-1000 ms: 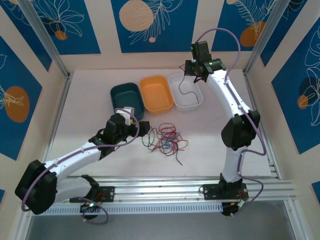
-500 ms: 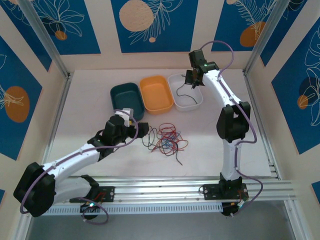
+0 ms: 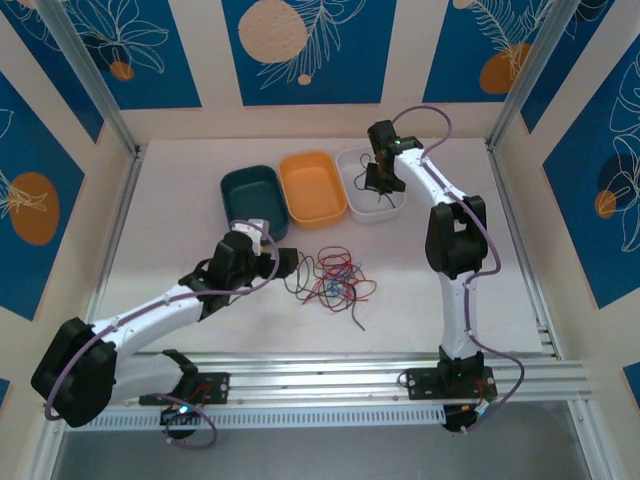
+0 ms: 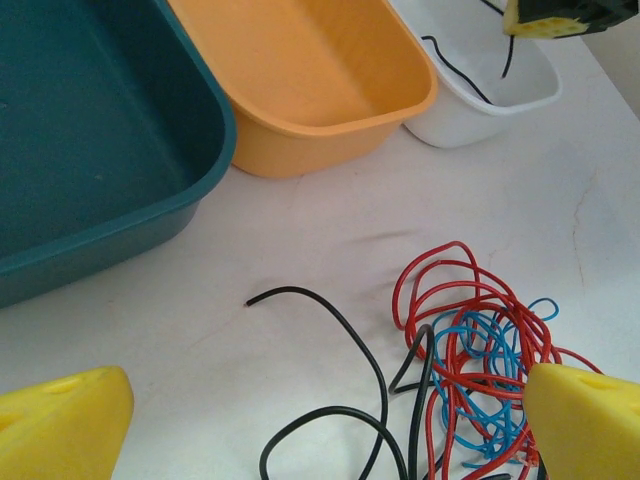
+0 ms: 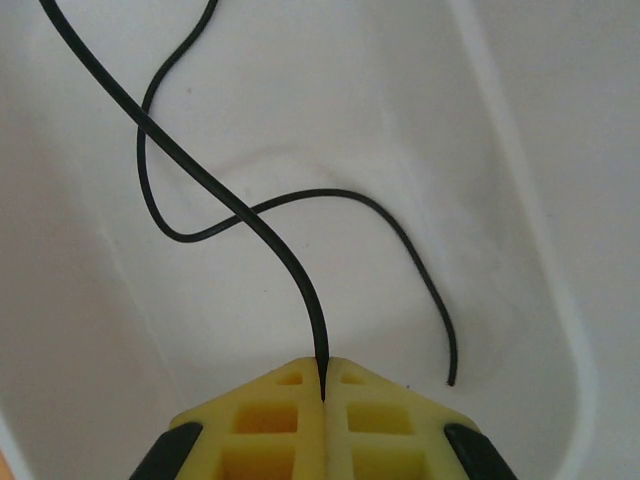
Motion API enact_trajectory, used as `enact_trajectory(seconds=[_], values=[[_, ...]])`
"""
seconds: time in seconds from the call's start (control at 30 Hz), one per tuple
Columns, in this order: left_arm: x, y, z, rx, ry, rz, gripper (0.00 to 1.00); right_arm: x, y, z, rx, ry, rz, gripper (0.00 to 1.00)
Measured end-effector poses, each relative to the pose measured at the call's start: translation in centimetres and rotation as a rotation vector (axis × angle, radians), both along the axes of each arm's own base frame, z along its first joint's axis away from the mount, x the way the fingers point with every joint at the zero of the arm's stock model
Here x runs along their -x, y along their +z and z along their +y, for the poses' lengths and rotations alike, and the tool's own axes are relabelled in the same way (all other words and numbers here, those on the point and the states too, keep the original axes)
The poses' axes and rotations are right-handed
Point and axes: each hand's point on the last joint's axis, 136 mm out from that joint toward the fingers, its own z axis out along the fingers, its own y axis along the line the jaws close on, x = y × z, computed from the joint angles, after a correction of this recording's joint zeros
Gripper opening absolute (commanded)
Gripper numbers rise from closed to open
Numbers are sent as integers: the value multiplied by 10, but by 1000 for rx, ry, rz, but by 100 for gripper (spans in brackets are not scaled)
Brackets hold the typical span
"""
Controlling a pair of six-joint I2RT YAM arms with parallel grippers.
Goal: Untangle the cables
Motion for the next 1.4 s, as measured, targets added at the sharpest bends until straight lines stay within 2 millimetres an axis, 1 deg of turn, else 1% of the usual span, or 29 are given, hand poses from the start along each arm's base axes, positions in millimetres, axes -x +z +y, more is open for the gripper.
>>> enact_trajectory(seconds=[0.13,0.17,0.23,0.43,0.63,0.73,0.83,0.97,1.03,1.1,1.23,1.3,1.4], values=[[0,0,0,4,3,4,100,2,-16,5,-1,11,35,0],[0,0,0,4,4,5,100,3,-19,6,-1,13,41,1],[0,0,0,4,4,5,100,4,-22,8,-1,20,50,8],[0,0,0,5,4,5,100,6,-23,14,1,47,54,24],[0,0,0,16,13,14,100,10,-23,24,9,90,56,38],[0,1,0,16,14,16,100,15,-22,26,17,104,63,43],[-2,2,-1,17,13,15,100,20,-10,25,24,103,53,49],[-4,4,-3,16,14,16,100,27,23,23,18,100,-5,58],[-4,4,-3,16,14,18,100,32,42,22,7,94,-39,60],[-5,3,-4,15,16,24,100,41,63,20,-8,91,-77,60],[-8,0,-7,12,12,40,100,63,93,17,-54,75,-129,56],[-9,-4,-9,13,14,56,100,76,101,20,-93,66,-140,54],[-9,-10,-9,13,26,83,100,101,99,29,-153,68,-119,52]])
